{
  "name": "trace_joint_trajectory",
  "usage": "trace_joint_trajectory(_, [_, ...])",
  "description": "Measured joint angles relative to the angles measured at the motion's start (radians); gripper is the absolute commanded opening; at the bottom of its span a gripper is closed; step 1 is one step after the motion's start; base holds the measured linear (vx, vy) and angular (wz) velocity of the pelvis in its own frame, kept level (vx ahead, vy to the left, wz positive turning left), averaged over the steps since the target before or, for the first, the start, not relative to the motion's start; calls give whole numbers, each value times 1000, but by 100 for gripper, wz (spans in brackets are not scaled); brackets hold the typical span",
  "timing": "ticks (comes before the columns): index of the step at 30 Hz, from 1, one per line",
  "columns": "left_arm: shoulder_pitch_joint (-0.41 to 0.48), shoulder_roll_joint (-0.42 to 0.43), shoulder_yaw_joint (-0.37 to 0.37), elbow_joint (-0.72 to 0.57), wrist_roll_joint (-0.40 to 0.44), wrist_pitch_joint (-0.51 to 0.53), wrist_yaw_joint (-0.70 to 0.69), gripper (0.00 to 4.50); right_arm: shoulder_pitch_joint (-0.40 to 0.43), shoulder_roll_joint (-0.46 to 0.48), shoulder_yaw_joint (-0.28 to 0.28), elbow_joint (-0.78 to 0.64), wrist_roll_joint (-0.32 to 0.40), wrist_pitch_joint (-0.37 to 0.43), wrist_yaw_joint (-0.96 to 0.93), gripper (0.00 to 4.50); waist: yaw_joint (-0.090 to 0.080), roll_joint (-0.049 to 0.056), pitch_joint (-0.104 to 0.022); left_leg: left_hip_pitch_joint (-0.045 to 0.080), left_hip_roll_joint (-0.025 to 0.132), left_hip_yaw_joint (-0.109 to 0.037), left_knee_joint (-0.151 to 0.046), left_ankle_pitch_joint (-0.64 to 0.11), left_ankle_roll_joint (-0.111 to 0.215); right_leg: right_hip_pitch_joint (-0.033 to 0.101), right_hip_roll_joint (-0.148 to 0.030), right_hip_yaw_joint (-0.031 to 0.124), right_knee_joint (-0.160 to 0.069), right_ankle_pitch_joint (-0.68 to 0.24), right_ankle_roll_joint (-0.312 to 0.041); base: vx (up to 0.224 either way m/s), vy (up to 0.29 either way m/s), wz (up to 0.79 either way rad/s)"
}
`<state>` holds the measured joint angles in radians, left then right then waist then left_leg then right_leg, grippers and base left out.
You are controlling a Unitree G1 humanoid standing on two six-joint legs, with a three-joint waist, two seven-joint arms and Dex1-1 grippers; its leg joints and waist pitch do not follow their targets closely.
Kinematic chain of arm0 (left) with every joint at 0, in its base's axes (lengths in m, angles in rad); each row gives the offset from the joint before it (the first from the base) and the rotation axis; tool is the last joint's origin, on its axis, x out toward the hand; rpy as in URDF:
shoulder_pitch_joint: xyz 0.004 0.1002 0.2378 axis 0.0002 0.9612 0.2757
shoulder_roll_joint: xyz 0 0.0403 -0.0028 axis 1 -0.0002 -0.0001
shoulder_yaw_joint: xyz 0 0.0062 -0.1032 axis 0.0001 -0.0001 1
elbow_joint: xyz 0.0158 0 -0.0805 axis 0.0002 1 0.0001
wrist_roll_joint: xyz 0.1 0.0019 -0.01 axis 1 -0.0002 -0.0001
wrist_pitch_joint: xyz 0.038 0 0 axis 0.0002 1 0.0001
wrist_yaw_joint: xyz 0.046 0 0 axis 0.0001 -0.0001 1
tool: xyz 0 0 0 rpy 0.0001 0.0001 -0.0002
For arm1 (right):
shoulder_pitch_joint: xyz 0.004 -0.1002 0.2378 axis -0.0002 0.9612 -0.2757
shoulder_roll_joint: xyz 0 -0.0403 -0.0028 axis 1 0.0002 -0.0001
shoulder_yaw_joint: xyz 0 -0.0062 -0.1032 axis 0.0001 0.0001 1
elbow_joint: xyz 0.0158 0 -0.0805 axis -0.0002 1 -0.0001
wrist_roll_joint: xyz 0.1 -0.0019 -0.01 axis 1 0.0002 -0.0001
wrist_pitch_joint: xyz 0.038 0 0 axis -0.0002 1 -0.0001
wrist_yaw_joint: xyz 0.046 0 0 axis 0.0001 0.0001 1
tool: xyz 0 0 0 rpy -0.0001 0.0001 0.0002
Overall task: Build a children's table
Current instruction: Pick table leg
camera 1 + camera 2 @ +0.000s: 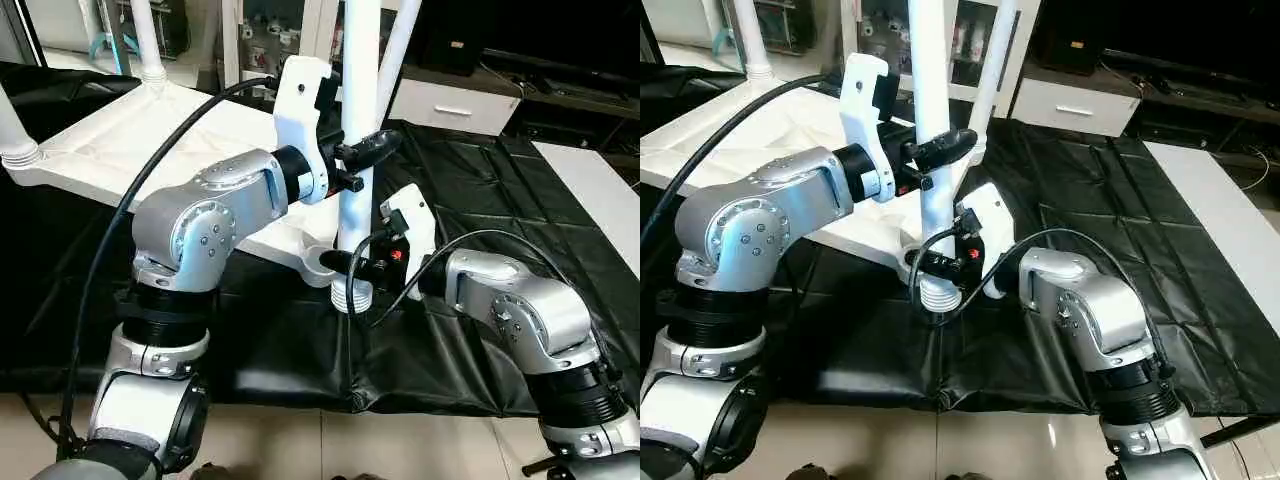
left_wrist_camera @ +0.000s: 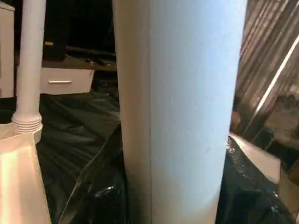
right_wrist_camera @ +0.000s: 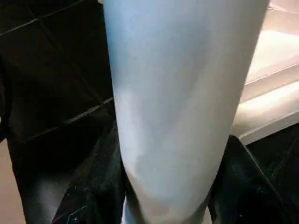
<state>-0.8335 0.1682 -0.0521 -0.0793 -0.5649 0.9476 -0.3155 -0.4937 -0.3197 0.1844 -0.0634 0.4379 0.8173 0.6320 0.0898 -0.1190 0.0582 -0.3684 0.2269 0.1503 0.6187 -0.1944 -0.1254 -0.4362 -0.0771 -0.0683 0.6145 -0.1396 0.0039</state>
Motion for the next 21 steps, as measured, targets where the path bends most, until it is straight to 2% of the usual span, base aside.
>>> trace_joint_trajectory(1, [-4, 8, -13, -6, 2, 7, -6, 212, 0, 1, 3, 2, 0, 0, 0, 188, 0, 0, 0, 0, 0, 0, 0, 0, 0, 0, 0, 0, 0, 0, 0, 0, 0, 0])
trace_joint_trajectory(3, [-6, 17, -14, -13, 5, 18, -7, 247, 0, 0, 3, 2, 1, -1, 2, 188, -1, 0, 0, 0, 0, 0, 0, 0, 0, 0, 0, 0, 0, 0, 0, 0, 0, 0])
trace_joint_trajectory(6, [-6, 23, 1, -14, 1, 32, -7, 257, -9, 0, -28, 10, 16, 2, 2, 188, 0, 0, 0, 0, 0, 0, 0, 1, -1, 0, 0, 0, 1, 0, 0, 0, 0, 0])
trace_joint_trajectory(7, [-6, 20, 7, -15, -2, 33, -6, 274, -17, 1, -41, 11, 27, 4, 1, 187, 0, 0, 0, 0, 0, 0, 0, 1, -1, 0, 0, 0, 1, 0, 0, 0, 0, 0])
trace_joint_trajectory(14, [-9, 16, 41, -17, -31, 37, -9, 322, -85, 9, -190, 40, 110, 23, -22, 187, 0, 0, 0, 0, 0, 0, 0, 1, -2, 0, 0, 0, 2, 0, 0, 0, 0, 0])
trace_joint_trajectory(17, [-9, 53, 54, -8, -17, 33, -12, 342, -118, -15, -270, 93, 120, 12, -46, 187, 0, 0, 0, 1, 0, 0, 0, 2, -3, 0, 0, 0, 2, 0, 0, 0, 0, 0])
trace_joint_trajectory(21, [-1, 150, 62, 46, 73, -94, -33, 369, -133, -87, -326, 186, 93, -11, -81, 187, -1, 0, 0, 1, 0, 0, 0, 2, -4, 0, 0, 0, 3, 0, 0, 0, 0, 0])
